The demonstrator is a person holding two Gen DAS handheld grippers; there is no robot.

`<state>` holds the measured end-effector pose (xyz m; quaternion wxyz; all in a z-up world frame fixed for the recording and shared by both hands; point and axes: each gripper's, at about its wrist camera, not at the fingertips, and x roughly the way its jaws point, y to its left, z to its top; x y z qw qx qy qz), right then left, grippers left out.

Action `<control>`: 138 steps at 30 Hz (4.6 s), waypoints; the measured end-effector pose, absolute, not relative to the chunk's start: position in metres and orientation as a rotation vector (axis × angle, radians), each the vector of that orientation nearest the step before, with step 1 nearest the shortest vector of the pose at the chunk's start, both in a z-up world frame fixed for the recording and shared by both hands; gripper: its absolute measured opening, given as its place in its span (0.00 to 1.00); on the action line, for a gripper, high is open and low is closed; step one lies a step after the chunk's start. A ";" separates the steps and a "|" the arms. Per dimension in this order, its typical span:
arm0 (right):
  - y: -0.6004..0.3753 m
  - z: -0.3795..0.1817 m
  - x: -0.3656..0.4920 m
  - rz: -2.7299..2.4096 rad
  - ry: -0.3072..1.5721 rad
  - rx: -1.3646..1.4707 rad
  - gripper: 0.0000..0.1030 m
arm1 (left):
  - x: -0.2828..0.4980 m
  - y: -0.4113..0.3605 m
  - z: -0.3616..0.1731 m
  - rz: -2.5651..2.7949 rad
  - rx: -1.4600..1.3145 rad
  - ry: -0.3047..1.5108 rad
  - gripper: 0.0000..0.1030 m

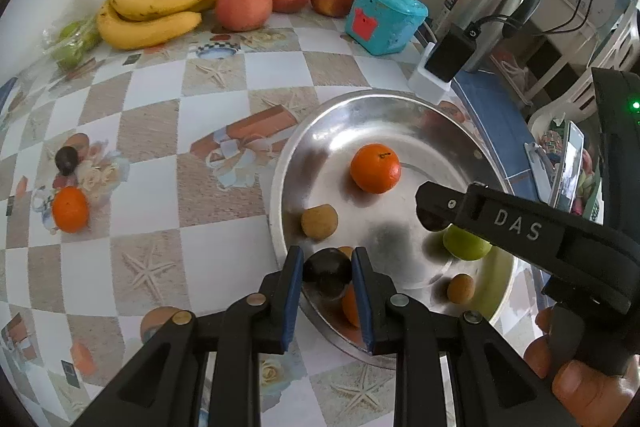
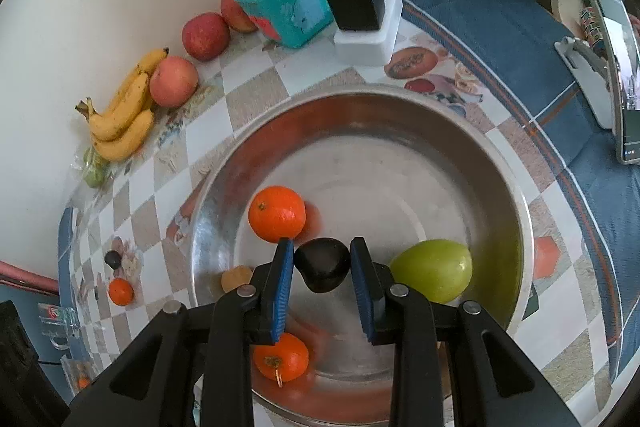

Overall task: Organize fruits
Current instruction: 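Carry both dark purple fruits toward the steel bowl with both grippers, then open both grippers to drop the dark purple fruits into the bowl, then withdraw both open grippers from the bowl toward the remaining orange and dark fruit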

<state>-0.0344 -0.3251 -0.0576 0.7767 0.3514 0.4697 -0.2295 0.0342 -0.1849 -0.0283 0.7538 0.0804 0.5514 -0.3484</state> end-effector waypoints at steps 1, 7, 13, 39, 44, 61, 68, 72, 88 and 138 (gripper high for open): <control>-0.325 -0.059 -0.034 -0.497 1.021 0.759 0.30 | 0.034 -0.185 -0.029 -0.760 0.175 1.205 0.26; -0.324 -0.063 -0.033 -0.500 1.042 0.760 0.30 | 0.036 -0.186 -0.030 -0.758 0.171 1.213 0.26; -0.323 -0.063 -0.032 -0.500 1.057 0.755 0.34 | 0.034 -0.188 -0.030 -0.764 0.189 1.206 0.27; -0.323 -0.050 -0.031 -0.497 1.032 0.708 0.60 | 0.057 -0.162 -0.024 -0.650 0.106 1.211 0.52; -0.319 -0.051 -0.027 -0.489 1.057 0.675 0.60 | 0.076 -0.136 -0.025 -0.516 0.077 1.198 0.59; -0.273 -0.043 -0.004 -0.401 1.103 0.524 0.61 | 0.114 -0.071 -0.024 -0.295 -0.030 1.207 0.66; -0.261 -0.041 0.000 -0.380 1.112 0.481 0.61 | 0.117 -0.066 -0.026 -0.258 -0.020 1.222 0.80; -0.259 -0.043 0.002 -0.381 1.111 0.460 0.91 | 0.117 -0.067 -0.029 -0.239 0.016 1.221 1.00; -0.254 -0.045 0.005 -0.371 1.121 0.408 0.92 | 0.116 -0.069 -0.033 -0.203 0.135 1.204 1.00; -0.171 -0.056 0.051 -0.162 1.117 0.275 0.92 | 0.166 -0.016 -0.055 -0.319 -0.096 1.201 0.62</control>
